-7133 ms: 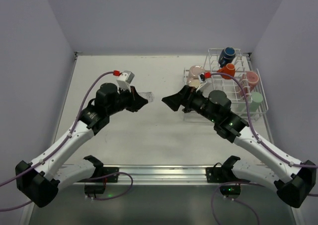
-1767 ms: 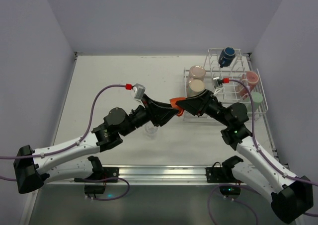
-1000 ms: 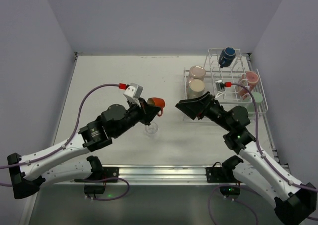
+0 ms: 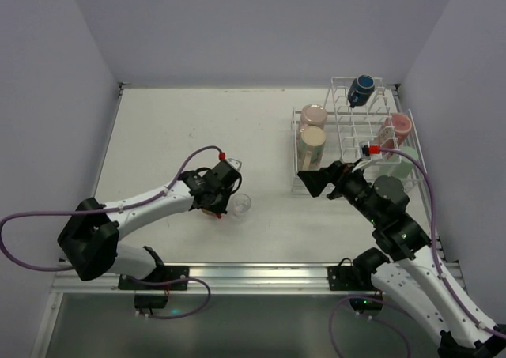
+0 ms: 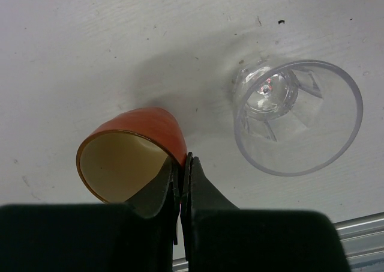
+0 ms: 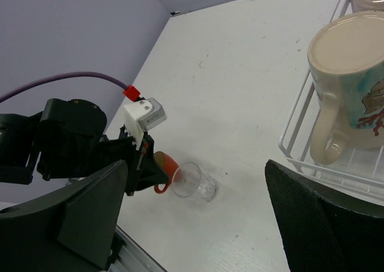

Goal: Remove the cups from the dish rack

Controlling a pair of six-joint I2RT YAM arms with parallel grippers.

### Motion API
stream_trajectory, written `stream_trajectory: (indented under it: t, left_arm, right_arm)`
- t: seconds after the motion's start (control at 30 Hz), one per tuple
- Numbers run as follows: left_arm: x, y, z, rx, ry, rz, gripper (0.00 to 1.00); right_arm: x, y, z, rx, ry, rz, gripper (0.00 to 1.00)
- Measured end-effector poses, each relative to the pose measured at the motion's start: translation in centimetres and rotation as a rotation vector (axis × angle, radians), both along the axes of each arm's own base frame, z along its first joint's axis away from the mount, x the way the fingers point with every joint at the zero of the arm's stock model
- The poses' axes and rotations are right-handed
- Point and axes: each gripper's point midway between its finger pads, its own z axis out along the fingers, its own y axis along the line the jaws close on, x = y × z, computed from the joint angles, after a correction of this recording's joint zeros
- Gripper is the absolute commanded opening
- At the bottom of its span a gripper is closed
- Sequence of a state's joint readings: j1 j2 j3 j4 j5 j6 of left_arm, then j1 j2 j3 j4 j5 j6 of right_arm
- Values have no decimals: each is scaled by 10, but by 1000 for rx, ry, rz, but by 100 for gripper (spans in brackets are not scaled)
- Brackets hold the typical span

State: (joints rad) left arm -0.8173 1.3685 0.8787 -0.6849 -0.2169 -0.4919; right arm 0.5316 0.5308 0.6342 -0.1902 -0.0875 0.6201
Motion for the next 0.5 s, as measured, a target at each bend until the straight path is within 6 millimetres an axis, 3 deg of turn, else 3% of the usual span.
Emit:
stream_trajectory:
  t: [0.33,0.5]
  left_arm:
    - [0,-10,-17,-25,46,-16,14]
    - [1,-10,-20,-16,49,-21,34]
  right_arm:
    - [1,-7,-6,-34,4,-30,99]
    - [3,-10,-7,-50,2,-46,99]
